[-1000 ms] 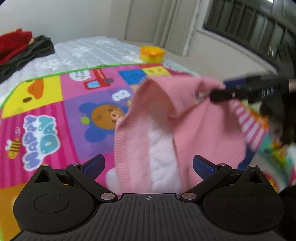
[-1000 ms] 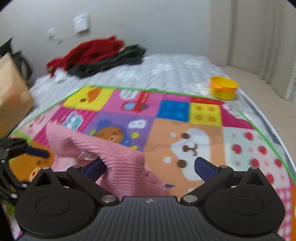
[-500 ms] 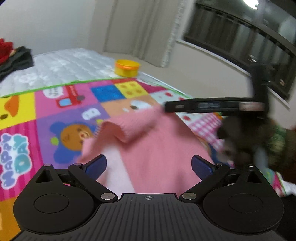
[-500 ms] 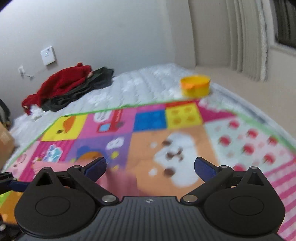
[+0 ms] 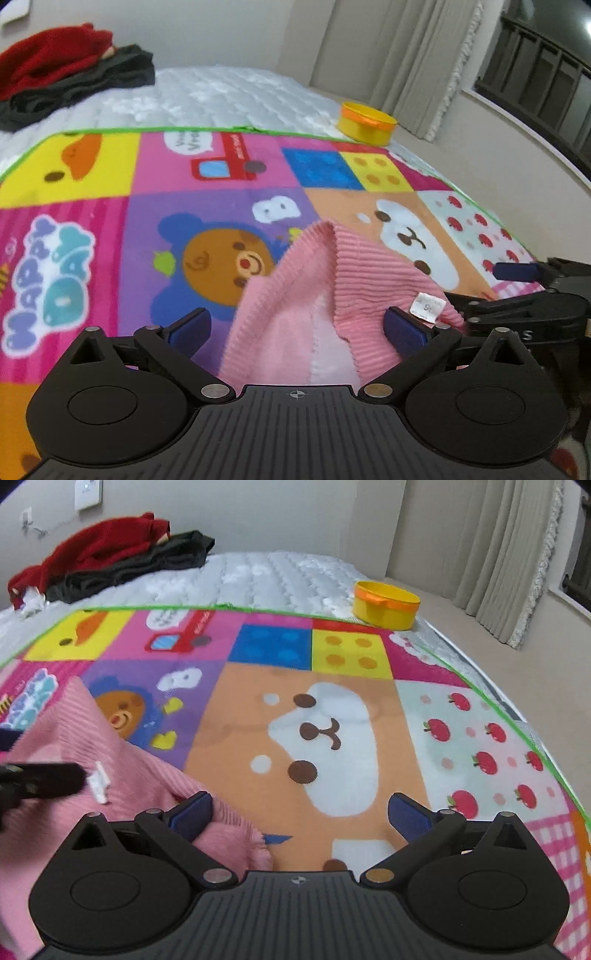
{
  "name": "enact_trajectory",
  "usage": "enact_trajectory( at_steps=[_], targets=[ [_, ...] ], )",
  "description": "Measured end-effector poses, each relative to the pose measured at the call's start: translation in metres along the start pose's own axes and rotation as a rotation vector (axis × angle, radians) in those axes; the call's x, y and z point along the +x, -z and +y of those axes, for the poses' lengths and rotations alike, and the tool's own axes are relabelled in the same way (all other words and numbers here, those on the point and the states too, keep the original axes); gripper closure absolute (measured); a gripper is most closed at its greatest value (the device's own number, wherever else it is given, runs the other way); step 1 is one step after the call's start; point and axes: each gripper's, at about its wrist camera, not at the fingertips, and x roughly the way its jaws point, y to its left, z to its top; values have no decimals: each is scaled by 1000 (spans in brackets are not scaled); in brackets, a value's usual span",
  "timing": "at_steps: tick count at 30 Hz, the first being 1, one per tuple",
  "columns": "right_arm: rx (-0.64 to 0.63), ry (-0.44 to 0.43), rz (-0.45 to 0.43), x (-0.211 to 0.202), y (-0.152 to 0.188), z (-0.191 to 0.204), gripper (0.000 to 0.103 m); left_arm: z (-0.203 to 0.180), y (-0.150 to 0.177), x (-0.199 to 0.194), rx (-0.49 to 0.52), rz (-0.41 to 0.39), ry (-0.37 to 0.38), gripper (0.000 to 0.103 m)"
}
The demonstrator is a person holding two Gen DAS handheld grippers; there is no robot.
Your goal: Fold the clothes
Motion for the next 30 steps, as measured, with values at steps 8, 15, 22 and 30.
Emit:
enact_trajectory(
  at_steps=[8, 15, 22, 30],
  targets=[
    [94, 25, 74, 31, -2, -5, 0, 25, -2, 3, -67, 15, 2, 1],
    [-158, 63, -204, -83, 7, 38, 23, 50, -6, -35, -74, -55, -98, 1],
    [-160, 10, -322, -174, 39, 60, 40, 62, -3, -57, -115, -71, 70, 11],
    [-140, -192, -187, -190, 45, 23, 22, 64, 9, -29, -113, 3, -49, 11]
  ],
)
